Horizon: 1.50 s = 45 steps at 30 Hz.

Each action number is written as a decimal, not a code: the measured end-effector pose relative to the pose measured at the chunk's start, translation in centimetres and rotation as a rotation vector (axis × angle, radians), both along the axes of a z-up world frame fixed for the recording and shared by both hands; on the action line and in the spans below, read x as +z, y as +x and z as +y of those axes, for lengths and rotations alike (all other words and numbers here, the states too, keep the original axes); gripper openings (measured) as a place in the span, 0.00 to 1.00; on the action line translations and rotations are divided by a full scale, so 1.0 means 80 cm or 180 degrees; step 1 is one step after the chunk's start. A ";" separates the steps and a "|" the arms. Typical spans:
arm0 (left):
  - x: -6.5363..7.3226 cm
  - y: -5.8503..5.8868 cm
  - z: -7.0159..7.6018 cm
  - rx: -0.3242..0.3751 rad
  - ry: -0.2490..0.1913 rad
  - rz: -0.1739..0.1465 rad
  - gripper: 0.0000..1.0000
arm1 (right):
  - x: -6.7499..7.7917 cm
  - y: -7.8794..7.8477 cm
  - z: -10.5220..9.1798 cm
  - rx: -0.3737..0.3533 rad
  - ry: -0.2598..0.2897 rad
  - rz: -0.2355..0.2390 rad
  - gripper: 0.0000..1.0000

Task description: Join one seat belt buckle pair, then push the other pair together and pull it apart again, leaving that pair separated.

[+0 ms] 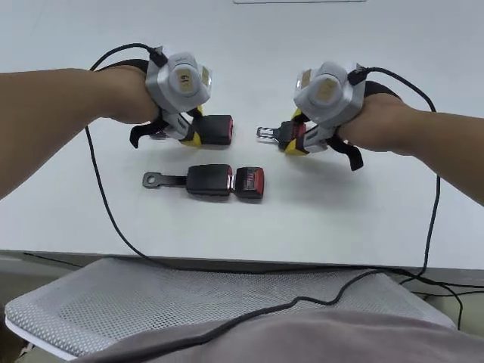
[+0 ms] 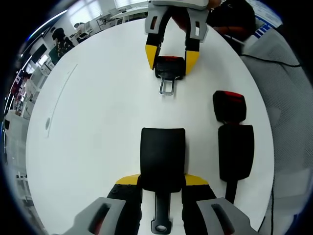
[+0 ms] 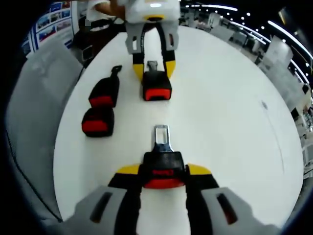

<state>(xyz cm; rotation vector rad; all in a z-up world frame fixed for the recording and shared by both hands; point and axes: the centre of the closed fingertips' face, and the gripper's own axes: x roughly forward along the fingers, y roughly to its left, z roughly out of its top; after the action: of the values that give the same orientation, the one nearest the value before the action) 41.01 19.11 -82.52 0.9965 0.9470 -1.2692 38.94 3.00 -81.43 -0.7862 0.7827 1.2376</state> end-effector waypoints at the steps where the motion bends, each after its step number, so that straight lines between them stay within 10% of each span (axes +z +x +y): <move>1: 0.000 0.001 0.000 0.0007 0.0000 -0.0002 0.31 | 0.000 -0.002 -0.007 -0.0009 -0.0016 0.0000 0.34; 14: 0.004 -0.001 0.000 0.0067 0.0020 -0.0049 0.31 | 0.002 -0.004 -0.099 -0.0236 -0.0272 -0.0028 0.34; 31: 0.008 0.003 0.002 0.0290 -0.0013 -0.0112 0.31 | 0.008 0.007 -0.121 -0.0380 -0.0392 -0.0154 0.47; 38: 0.017 0.006 0.007 0.0420 -0.0226 -0.0213 0.33 | 0.025 0.008 -0.123 -0.0557 -0.0152 -0.0290 0.55; 45: 0.068 0.001 0.006 0.0639 -0.0630 -0.0502 0.42 | 0.047 -0.009 -0.120 -0.0849 0.0270 -0.0322 0.61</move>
<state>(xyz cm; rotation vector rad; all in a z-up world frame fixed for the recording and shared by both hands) 41.09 19.62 -77.07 0.8124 0.7631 -1.0768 38.20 -6.63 -77.65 -0.6469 0.7222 0.9784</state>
